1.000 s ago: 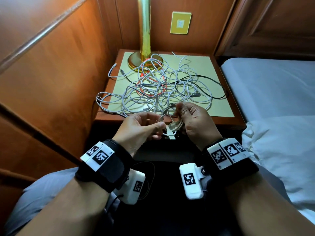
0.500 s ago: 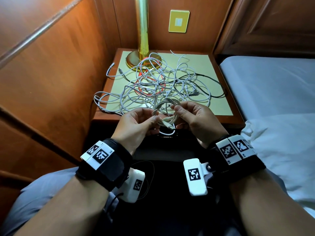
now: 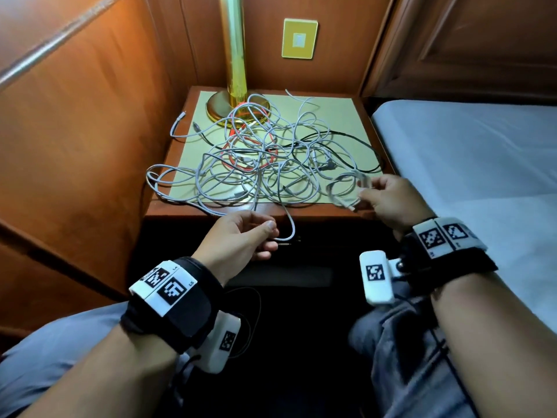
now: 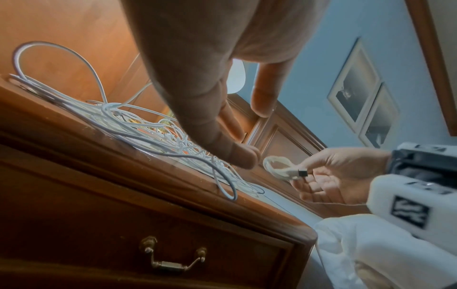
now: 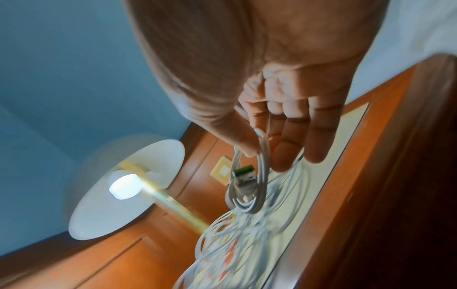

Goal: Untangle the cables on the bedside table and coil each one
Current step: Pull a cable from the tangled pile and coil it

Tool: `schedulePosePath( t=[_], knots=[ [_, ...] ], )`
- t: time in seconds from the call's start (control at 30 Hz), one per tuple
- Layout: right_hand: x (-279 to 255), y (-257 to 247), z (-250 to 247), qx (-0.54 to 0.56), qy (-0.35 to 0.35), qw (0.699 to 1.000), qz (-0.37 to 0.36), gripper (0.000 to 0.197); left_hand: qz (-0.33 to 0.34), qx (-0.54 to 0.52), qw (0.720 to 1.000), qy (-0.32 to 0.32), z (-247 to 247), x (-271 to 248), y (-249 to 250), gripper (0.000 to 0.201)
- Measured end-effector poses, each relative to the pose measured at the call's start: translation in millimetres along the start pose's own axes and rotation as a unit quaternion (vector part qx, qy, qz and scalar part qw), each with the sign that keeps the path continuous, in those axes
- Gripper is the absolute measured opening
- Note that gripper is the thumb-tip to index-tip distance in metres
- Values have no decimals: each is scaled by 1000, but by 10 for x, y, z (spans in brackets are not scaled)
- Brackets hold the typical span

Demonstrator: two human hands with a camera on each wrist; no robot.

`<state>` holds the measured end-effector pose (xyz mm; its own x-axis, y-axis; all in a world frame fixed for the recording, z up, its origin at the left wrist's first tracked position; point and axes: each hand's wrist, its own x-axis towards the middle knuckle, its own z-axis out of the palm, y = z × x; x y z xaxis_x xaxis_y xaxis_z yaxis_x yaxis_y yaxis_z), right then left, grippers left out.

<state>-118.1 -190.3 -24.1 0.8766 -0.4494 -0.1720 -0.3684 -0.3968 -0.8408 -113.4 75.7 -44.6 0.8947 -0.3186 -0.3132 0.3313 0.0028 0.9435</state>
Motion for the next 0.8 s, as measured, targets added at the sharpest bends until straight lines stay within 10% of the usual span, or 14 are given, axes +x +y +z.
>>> schedulePosePath(
  t=[0.27,0.8],
  knots=[
    [533,591,-430,-33,60,988,135,13,-34,89,995,-11,66,28,-101,17],
    [572,702,-408,0,80,991,105,50,-55,115,991,-32,23,-11,-129,16]
  ],
)
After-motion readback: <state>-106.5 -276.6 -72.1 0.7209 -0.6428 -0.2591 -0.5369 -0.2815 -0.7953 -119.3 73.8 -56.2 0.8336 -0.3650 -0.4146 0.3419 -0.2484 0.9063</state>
